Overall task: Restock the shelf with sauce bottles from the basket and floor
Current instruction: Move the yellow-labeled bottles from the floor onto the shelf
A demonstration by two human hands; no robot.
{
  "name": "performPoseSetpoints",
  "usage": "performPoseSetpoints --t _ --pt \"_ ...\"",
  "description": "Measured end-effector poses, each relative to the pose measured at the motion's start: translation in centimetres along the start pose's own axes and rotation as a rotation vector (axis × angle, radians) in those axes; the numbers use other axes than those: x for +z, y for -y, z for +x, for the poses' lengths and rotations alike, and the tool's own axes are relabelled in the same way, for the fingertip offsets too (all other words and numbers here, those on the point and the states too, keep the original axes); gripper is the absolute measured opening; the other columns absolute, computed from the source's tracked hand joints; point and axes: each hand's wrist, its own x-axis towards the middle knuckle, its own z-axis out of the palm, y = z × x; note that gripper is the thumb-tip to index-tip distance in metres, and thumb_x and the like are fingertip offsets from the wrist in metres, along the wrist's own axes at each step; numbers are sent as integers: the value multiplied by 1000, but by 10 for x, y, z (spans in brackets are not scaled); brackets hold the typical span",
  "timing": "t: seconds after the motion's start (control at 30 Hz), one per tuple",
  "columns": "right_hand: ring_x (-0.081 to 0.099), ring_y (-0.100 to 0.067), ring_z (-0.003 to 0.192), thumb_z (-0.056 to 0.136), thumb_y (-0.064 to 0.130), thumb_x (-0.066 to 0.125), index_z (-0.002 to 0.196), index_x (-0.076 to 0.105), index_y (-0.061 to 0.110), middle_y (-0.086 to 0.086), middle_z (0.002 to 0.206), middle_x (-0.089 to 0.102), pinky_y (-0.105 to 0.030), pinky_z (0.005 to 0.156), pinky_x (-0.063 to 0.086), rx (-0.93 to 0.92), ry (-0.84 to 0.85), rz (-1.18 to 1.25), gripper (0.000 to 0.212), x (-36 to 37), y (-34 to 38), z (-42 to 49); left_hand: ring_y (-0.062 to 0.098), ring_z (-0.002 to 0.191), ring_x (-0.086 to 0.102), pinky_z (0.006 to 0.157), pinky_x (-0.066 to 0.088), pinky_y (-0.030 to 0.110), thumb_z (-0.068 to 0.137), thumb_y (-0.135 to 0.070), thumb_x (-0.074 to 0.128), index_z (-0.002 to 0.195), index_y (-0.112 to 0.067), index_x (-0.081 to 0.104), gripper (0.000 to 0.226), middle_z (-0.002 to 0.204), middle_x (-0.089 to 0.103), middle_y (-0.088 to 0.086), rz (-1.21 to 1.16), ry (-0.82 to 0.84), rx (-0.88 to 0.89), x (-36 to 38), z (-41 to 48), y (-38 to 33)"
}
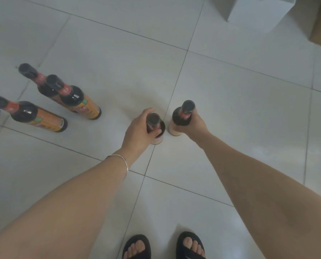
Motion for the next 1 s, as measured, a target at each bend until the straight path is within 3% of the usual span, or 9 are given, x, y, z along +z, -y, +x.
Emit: performPoseSetpoints --t 0.1,0.2,0.27,0.4,0.57,0.8,1.0 --pt "57 -21 106 72 15 76 126 45 22 -1 115 59 -26 77 45 -51 -27 19 63 6 -1 5 13 95 54 72 36 0 80 -14 71 119 -16 58 42 100 60 -7 -113 21 -52 2 7 5" --pt "57 -21 98 72 17 75 124 45 20 3 104 57 -27 71 46 -64 -53 -65 60 6 4 0 11 88 52 66 34 -5 78 -12 72 113 -12 63 36 93 60 -6 -109 20 -32 2 8 3" --pt "57 -22 97 73 19 75 122 44 19 3 100 55 -34 75 51 -52 -68 -112 58 3 12 -8 11 89 54 68 36 -3 77 -10 73 111 -13 64 35 93 61 -5 -103 33 -34 -2 4 -2" --pt "57 -24 96 74 22 73 120 44 17 4 96 54 -37 78 53 -16 -55 -174 55 -12 34 -41 15 91 56 85 43 24 77 -10 71 109 -16 63 33 94 64 -1 -98 61 -63 -21 -16 -24" --pt "59 -25 98 74 24 72 120 44 19 4 95 54 -40 85 53 18 -33 -212 54 -40 87 -99 15 90 55 82 40 23 79 -16 70 112 -18 61 34 95 64 -1 -66 84 -85 -72 -52 -74" --pt "60 -26 97 74 28 72 118 45 18 -1 100 60 -38 84 53 -51 0 -255 53 -86 195 -173 24 101 61 93 47 38 78 -19 71 108 -20 62 31 104 69 4 -64 63 -100 -167 -95 -159" --pt "61 -26 96 72 28 73 119 45 20 -2 101 62 -40 84 54 -148 5 -260 55 -124 302 -224 24 100 61 87 45 32 79 -16 71 105 -14 62 28 103 69 7 -75 -35 -79 -259 -126 -232"
